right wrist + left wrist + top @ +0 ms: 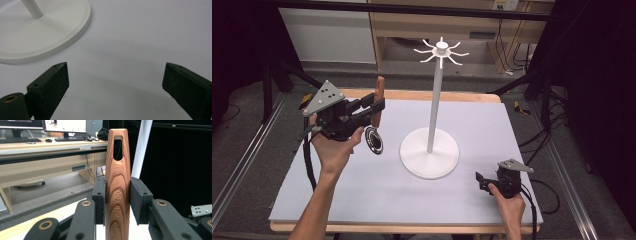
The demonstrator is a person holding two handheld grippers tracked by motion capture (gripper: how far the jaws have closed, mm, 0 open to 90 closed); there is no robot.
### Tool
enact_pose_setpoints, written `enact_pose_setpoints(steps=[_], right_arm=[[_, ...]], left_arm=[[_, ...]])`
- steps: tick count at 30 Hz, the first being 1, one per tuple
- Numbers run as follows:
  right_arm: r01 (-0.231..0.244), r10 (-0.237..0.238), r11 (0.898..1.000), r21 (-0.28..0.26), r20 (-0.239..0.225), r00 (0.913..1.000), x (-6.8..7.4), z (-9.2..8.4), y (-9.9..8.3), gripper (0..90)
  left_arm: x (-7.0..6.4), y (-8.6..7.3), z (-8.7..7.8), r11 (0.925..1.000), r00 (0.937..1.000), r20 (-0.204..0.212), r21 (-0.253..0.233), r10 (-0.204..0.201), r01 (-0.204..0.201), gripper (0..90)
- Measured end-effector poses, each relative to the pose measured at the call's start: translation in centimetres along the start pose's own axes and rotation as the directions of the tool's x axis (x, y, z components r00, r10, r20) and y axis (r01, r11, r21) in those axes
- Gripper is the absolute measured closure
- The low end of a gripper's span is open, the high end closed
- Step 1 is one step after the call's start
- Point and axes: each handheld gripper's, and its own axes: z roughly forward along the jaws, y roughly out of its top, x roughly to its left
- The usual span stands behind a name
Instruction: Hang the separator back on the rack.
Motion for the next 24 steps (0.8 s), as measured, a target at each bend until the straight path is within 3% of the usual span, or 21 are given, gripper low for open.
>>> enact_pose_setpoints(steps=[12,24], right_arm=[[0.005,-0.005,1.000,-0.001,0.005,1.0000,0.0,0.1,0.0,7.6],[0.003,-0.003,1.000,-0.001,0.003,1.0000,-0.1,0.1,0.0,7.6]], left_arm=[[-0.8,1.2,1.0,0.9998,0.9995,0.031,-0.018,-0.009,0.009,67.4],[-2.0,2.4,2.1,0.9995,0.9988,0.047,-0.027,0.017,-0.016,67.3]])
